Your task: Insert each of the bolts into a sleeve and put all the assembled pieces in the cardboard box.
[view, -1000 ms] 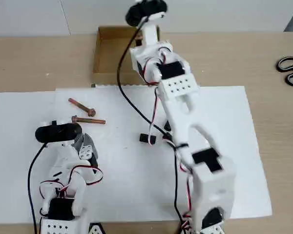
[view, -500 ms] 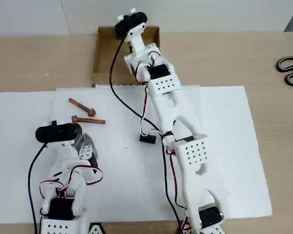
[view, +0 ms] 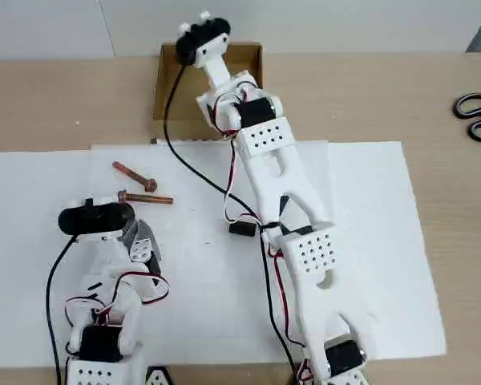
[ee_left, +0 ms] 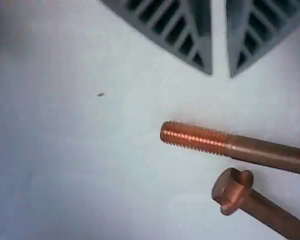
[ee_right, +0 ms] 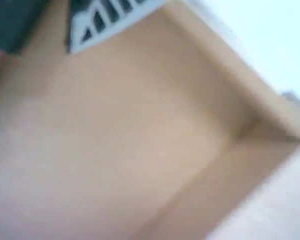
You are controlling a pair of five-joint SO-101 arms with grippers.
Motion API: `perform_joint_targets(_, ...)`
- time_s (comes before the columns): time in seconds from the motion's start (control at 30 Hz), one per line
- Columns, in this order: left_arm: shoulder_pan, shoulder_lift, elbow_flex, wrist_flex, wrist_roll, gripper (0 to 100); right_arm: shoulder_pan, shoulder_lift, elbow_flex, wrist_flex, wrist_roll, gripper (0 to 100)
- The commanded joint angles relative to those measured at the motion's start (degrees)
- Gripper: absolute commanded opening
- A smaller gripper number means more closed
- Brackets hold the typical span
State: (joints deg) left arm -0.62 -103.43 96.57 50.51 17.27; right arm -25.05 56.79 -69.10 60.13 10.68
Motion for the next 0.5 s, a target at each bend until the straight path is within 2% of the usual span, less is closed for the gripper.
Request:
perform_joint_targets(0.0, -0.35, -0.62, -0.22, 0.35, 0.0, 1, -1.01, -1.63, -6.15, 6.2, 0.44, 17.2)
perform_joint_targets(0.23, -0.35, -0.62, -0.22, 0.35, 0.0, 1, -2.59, -1.71, -18.02, 24.92, 0.35, 8.7)
perform_joint_targets(0.4, -0.35, -0.62, -0.22, 0.35, 0.0, 1, -2.68, -1.45, -26.02, 37.49, 0.35, 7.7)
perform_joint_targets(0.47, -0.35, -0.62, -0.22, 0.35, 0.0, 1, -2.68, -1.63, -27.08, 38.99, -0.44, 7.6)
